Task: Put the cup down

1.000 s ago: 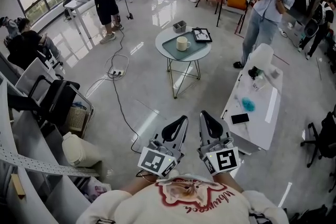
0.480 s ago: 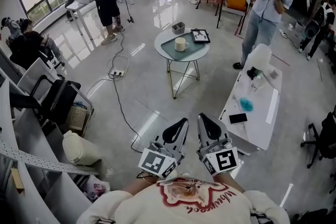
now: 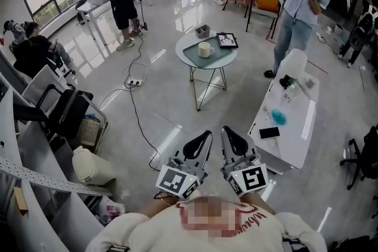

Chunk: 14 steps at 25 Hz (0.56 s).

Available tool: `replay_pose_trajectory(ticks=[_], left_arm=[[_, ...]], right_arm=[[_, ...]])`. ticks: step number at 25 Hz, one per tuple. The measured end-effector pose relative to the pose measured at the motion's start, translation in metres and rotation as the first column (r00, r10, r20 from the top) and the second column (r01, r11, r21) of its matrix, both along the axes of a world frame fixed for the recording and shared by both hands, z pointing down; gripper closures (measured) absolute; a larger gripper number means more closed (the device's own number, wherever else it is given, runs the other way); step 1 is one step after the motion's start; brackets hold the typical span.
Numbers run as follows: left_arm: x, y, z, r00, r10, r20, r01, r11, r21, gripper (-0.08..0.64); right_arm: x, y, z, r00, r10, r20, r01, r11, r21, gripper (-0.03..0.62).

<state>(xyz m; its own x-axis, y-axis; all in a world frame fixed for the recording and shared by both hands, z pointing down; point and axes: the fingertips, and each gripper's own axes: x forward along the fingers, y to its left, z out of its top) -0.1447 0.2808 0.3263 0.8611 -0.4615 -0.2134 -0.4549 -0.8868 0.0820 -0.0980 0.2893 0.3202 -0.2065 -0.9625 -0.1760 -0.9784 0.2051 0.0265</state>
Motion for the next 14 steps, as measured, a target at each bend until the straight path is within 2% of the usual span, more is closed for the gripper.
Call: replay_pose_trajectory(ticks=[14], left_arm=[[0.0008,0.0003,-0.0052,1.000,0.000,-0.018,0.000,1.000,-0.003,0.543]], right_arm=[[0.0031,0.0025,-0.0040,1.000,0.011,-0.001,-0.011,1.000,0.004,0.563]])
